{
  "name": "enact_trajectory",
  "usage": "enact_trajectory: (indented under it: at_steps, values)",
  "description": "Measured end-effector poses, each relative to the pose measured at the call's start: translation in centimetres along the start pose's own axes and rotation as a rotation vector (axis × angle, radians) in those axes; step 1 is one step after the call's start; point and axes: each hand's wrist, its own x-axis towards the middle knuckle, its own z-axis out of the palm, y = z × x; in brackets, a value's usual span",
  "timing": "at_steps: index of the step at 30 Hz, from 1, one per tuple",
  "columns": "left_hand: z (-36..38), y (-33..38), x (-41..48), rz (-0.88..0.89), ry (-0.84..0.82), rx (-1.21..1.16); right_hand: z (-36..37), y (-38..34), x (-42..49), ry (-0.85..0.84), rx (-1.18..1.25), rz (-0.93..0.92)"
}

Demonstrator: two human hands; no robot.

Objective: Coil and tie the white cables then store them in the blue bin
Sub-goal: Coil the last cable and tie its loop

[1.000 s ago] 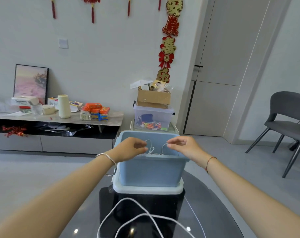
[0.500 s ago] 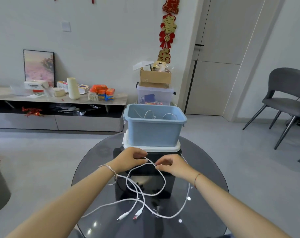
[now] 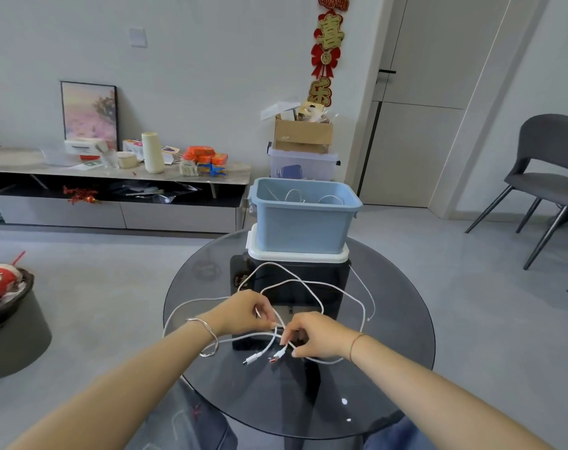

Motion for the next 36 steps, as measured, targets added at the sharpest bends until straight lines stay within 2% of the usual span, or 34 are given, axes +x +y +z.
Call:
enact_trajectory:
  at_steps: [5,11,17,20,23,26,29,32,36]
  values:
    - [1.1,-0.1,-0.6,-0.064,-0.117,0.023,1.3,0.0,-0.1,0.107,-0.06,-0.017]
    - [-0.9,1.2,-0.5,-0.106,-0.104,0.062,-0.3,-0.3,0.8,0.32,0.338,0.037]
    - [1.2,2.2,-0.6,-0.115,-0.196,0.209,-0.5,1.1,0.4,0.141,0.283,0.139]
    - [3.1,2.2,-0.3,-0.142,-0.148,0.358,0.2,1.8,-0.2,0.157,0.289,0.159]
    - [3.9,2.3,0.1,-0.167,-0.147,0.407,0.5,2.2,-0.8,0.17,0.322,0.163]
    - [3.2,2.2,0.3,-0.168,-0.195,0.281,0.2,2.0,-1.2,0.181,0.345,0.137]
    - [0.4,2.8,0.3,-0.154,-0.289,-0.006,-1.0,1.0,-1.0,0.269,0.425,0.104]
    - [-4.2,4.5,0.3,-0.202,-0.384,-0.268,-3.5,-1.0,-0.5,0.284,0.538,0.044]
    - [-11.9,7.6,0.1,-0.227,-0.437,-0.462,-8.0,-4.6,0.3,0.375,0.65,-0.048]
